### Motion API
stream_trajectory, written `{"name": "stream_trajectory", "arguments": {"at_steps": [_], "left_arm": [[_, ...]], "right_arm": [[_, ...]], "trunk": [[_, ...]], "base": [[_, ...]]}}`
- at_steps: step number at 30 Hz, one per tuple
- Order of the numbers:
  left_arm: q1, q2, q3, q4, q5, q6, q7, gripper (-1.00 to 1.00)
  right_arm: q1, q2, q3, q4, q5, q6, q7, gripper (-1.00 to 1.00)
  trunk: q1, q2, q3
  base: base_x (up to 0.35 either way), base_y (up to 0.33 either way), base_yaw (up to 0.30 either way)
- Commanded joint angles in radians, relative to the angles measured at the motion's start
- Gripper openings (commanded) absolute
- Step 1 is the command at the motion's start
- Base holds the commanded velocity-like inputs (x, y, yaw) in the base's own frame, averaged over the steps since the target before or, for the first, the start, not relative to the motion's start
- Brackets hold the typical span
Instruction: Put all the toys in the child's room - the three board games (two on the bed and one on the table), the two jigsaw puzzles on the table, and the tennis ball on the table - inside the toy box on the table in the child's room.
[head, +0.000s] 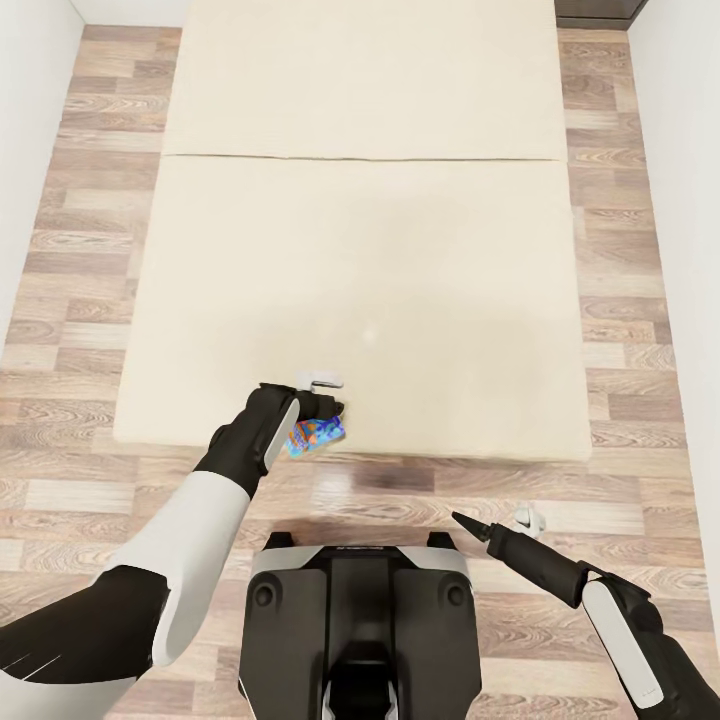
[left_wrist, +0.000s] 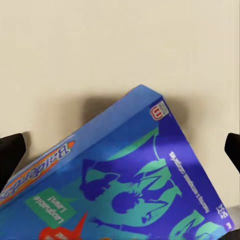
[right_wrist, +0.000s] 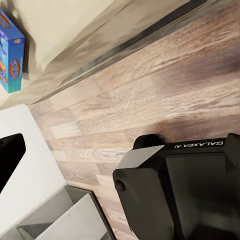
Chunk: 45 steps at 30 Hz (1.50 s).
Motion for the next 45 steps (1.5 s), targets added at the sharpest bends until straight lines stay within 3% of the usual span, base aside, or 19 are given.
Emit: {"name": "stream_trajectory", "arguments": {"at_steps": [1,45], "left_arm": [[0.000,0.000,0.000,-0.001,-0.001,0.005,-0.003,1.00],[0.000,0.000,0.000,-0.001,-0.001,0.005,-0.002,1.00]], "right_arm": [[0.000,0.000,-0.001,0.000,-0.005,0.008,0.001,1.00],[0.000,0.000,-0.001,0.000,-0.005,0.005,0.002,1.00]], "trunk": [[0.000,-0.002,-0.001],[0.000,-0.002,-0.001]], "base": [[-0.075,0.000,0.000],[-0.041,0.000,0.000]]}}
